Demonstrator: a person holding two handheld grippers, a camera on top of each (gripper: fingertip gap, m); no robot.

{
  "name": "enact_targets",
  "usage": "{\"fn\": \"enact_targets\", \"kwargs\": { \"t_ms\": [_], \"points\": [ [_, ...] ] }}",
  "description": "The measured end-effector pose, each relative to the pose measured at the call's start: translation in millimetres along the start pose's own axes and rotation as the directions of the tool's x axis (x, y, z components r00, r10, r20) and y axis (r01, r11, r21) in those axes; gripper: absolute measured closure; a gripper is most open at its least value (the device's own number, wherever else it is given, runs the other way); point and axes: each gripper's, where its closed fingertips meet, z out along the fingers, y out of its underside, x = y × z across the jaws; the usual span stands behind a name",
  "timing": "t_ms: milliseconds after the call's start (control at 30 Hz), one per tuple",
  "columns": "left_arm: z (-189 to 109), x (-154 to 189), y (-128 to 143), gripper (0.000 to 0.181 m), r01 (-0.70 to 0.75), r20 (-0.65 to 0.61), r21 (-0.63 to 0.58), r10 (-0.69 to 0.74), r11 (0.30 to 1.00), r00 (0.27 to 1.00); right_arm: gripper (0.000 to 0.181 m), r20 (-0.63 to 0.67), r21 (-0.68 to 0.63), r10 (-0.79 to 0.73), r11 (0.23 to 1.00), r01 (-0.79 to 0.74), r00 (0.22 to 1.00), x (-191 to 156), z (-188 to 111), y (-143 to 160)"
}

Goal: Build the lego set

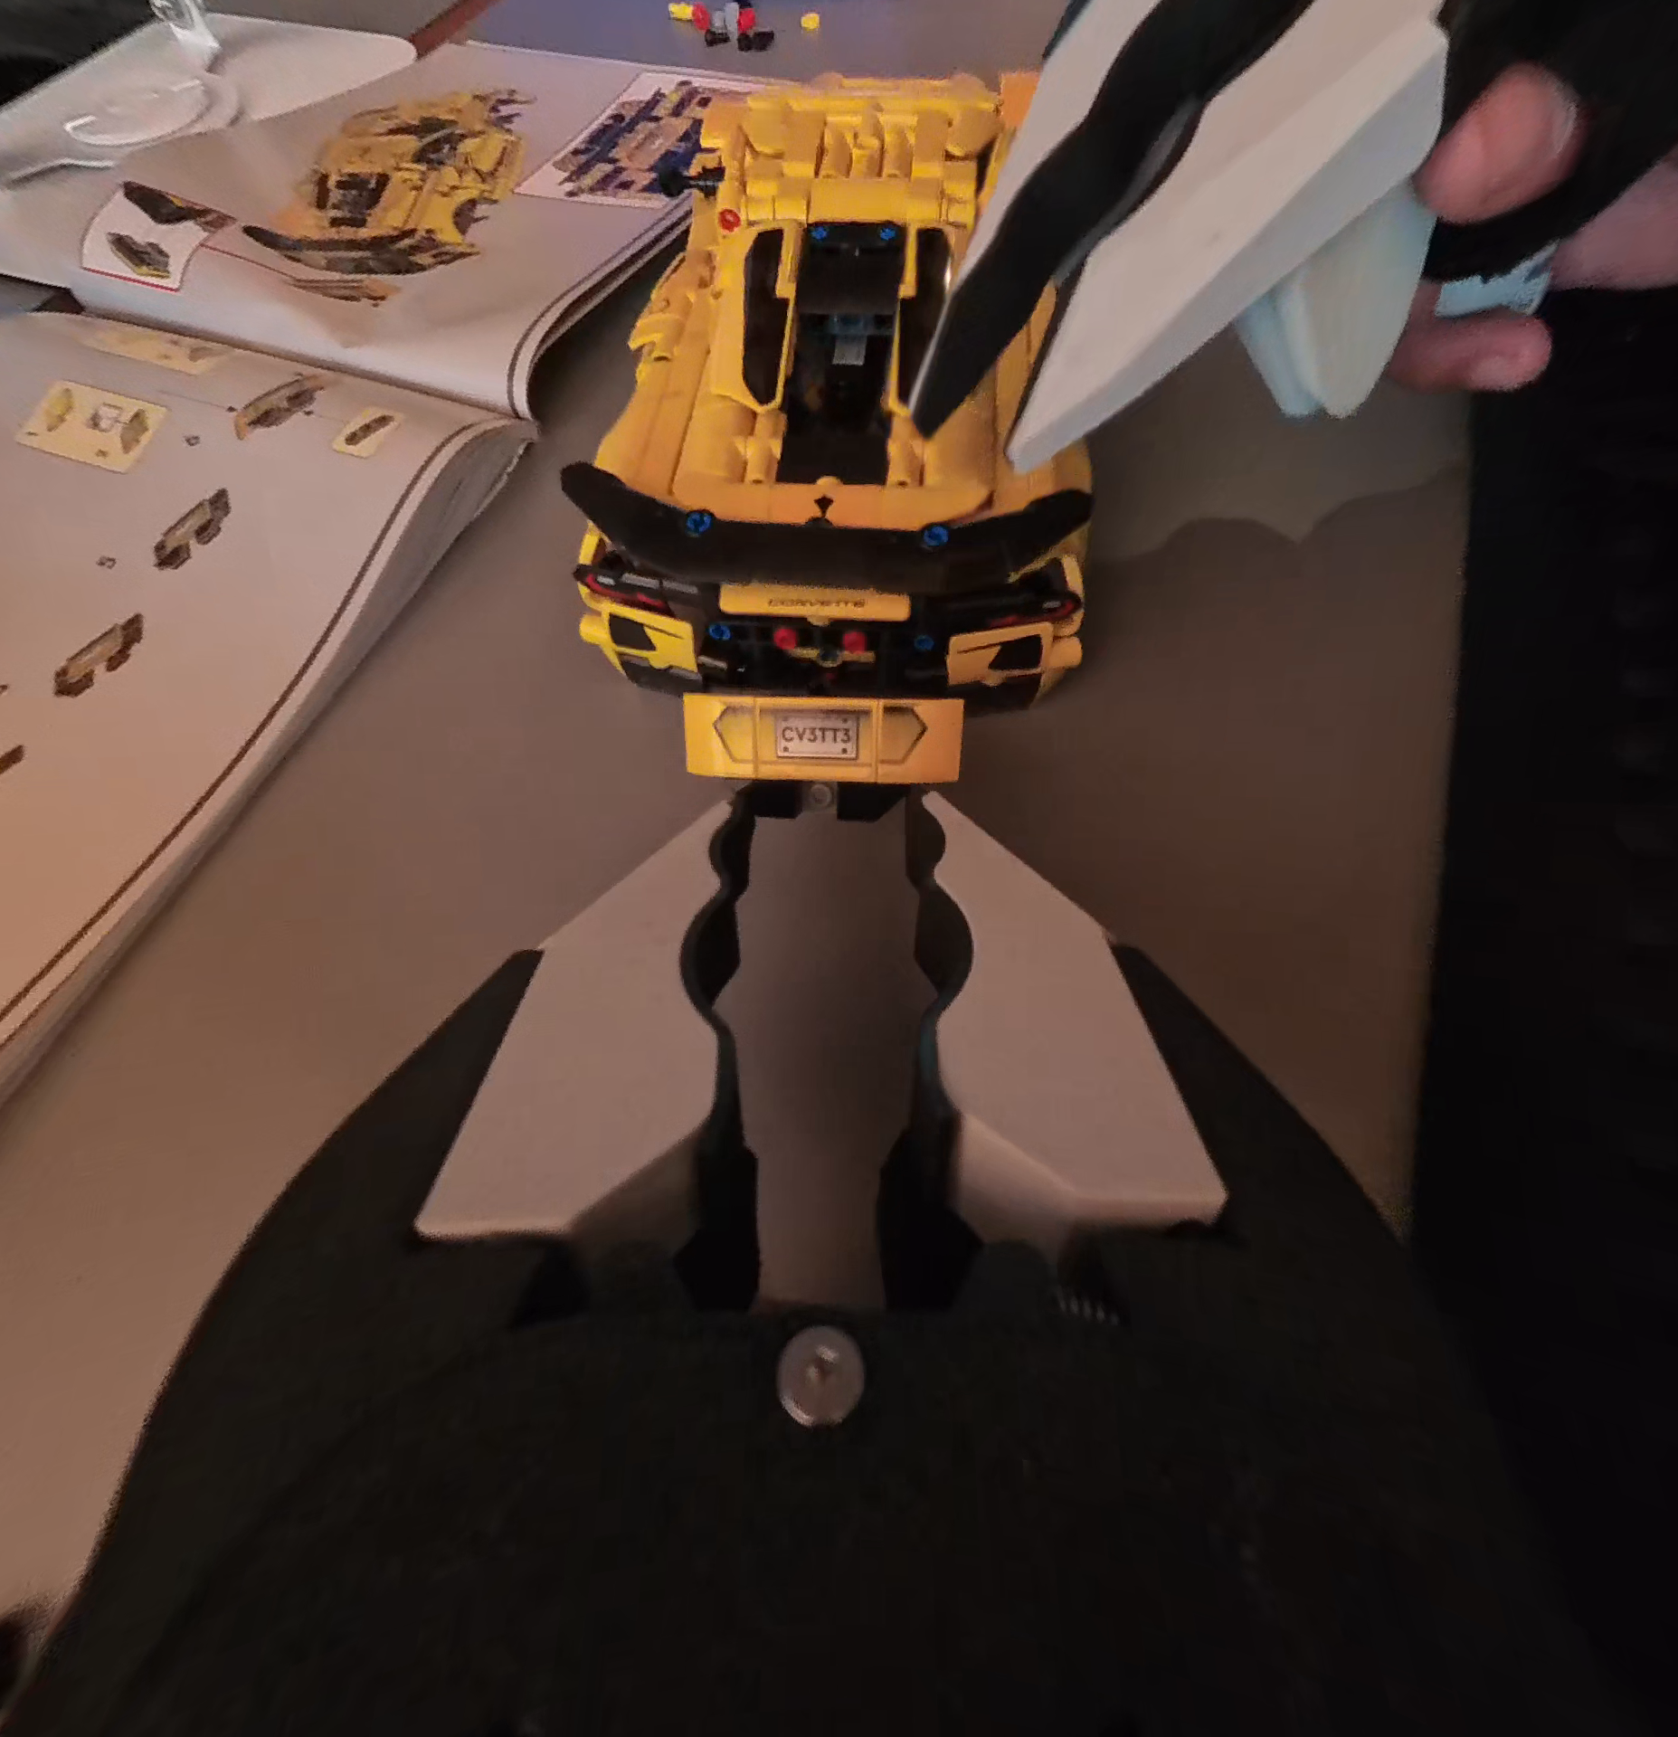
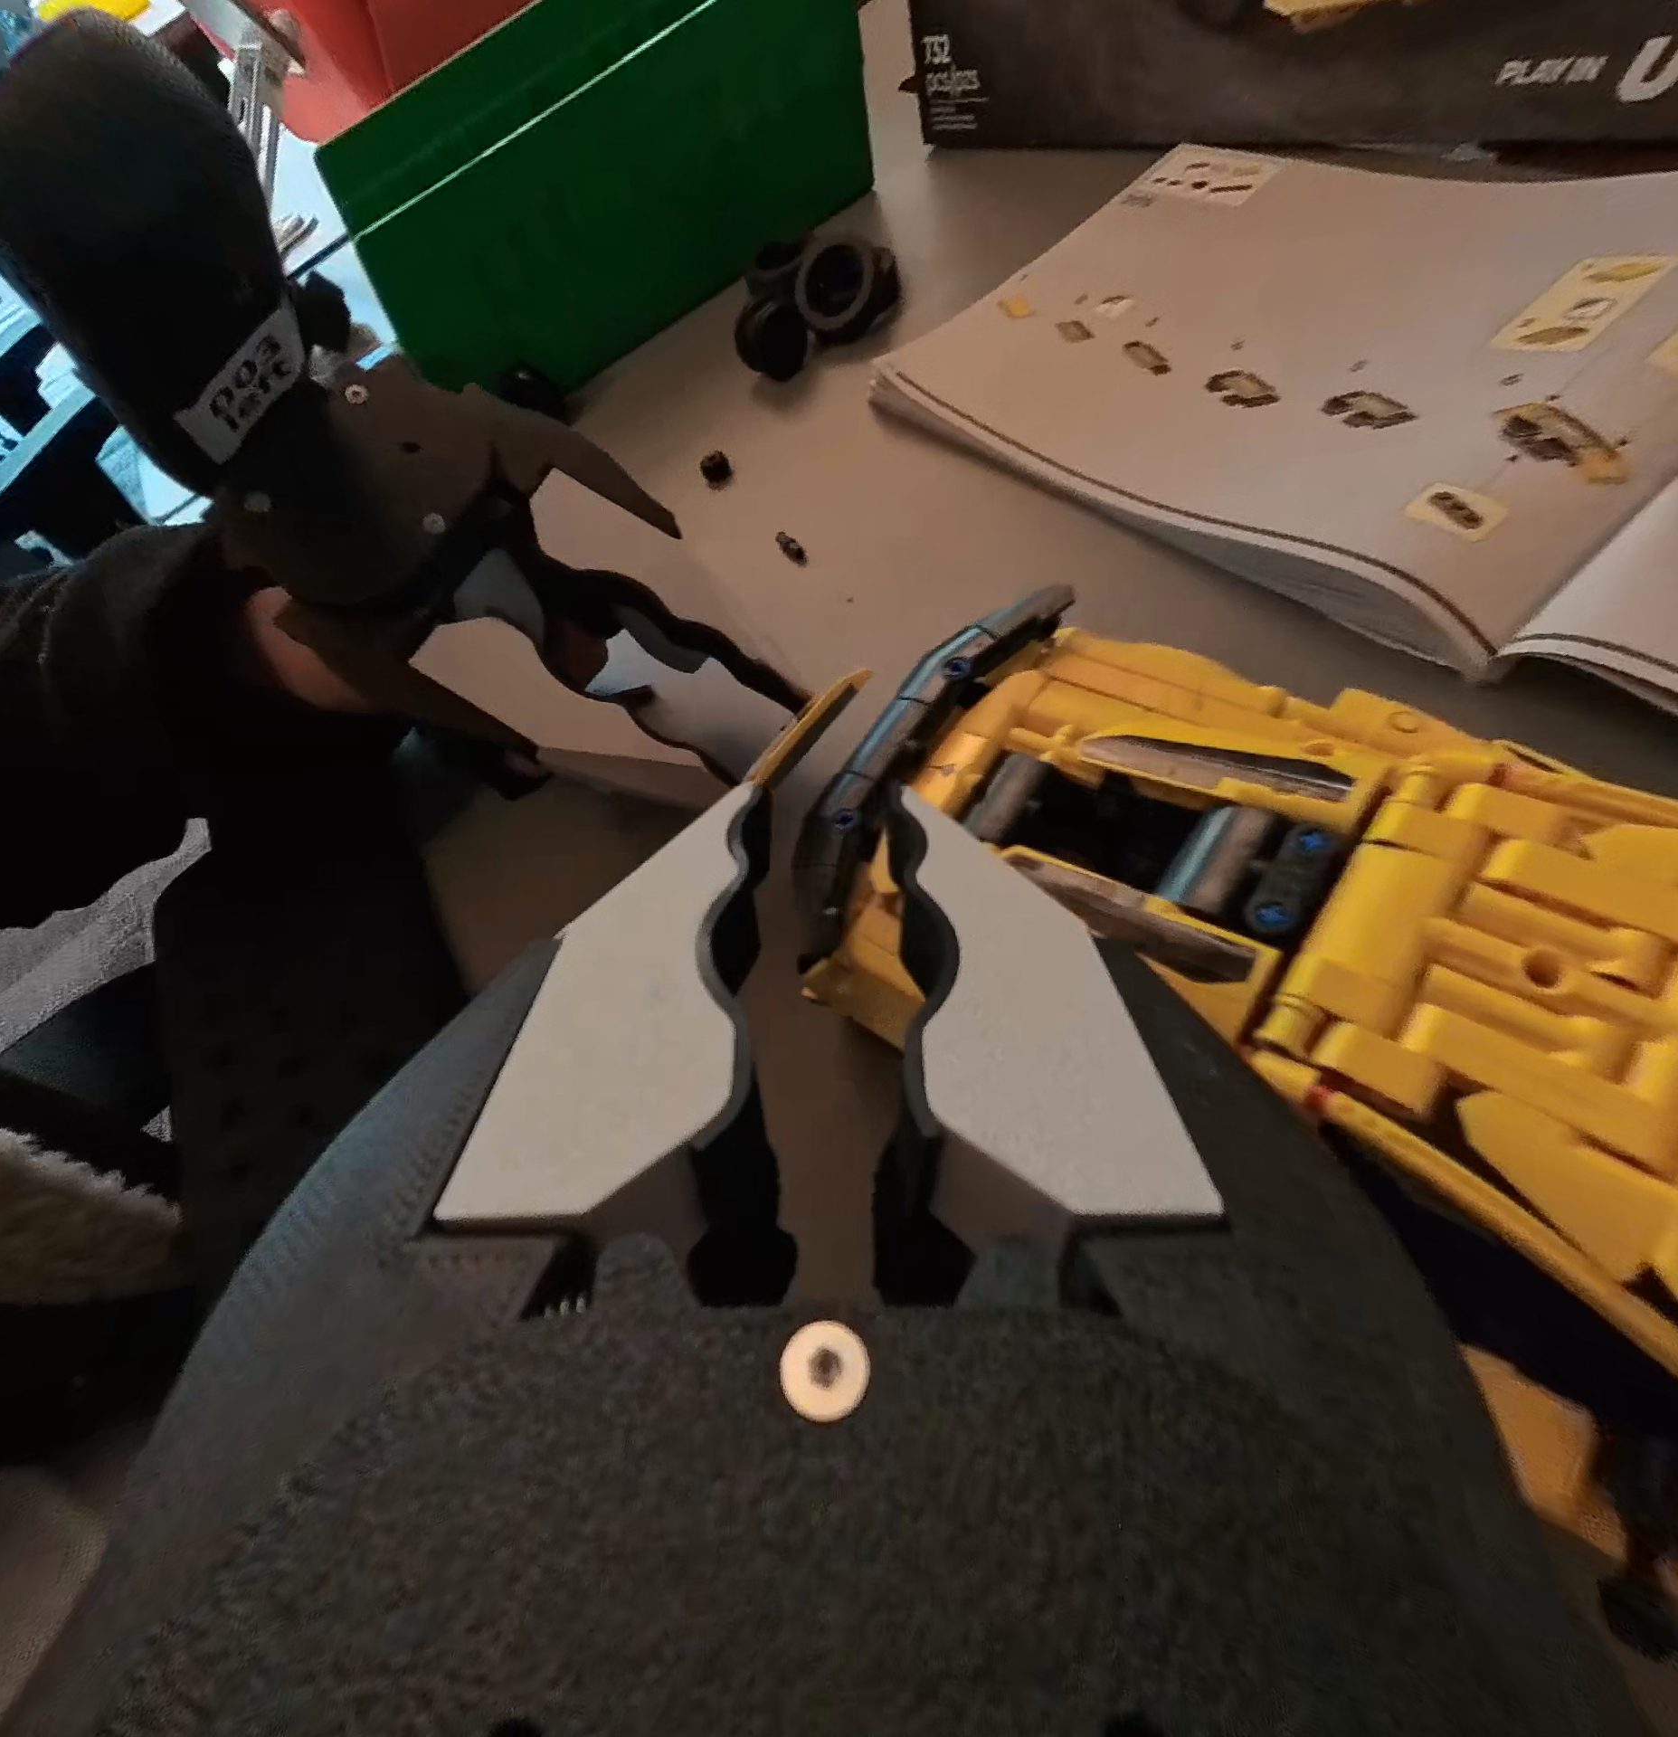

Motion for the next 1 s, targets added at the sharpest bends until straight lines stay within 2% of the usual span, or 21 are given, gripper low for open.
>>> {"fn": "enact_targets", "kwargs": {
  "t_ms": [433,767,867,1000],
  "points": [
    [15,1,-7,0.149,0.001,-0.049,-0.018,-0.002,1.000,0.999,0.159,-0.015,0.013,-0.017,1.000,0.018,1.000,17,-15,-6],
    [22,2,-2,0.149,-0.036,-0.068,-0.060,0.032,0.998,0.997,0.159,-0.109,0.044,0.018,0.999,-0.013,0.994,54,-62,-18],
    [21,4,0,0.149,-0.051,-0.074,-0.066,0.046,0.997,0.996,0.159,-0.092,0.005,-0.020,1.000,0.021,0.996,49,-59,-17],
    [16,-4,5,0.149,-0.048,-0.056,-0.077,0.043,0.996,0.997,0.156,-0.014,-0.102,-0.159,0.982,0.157,0.987,23,-39,-12]
  ]
}}
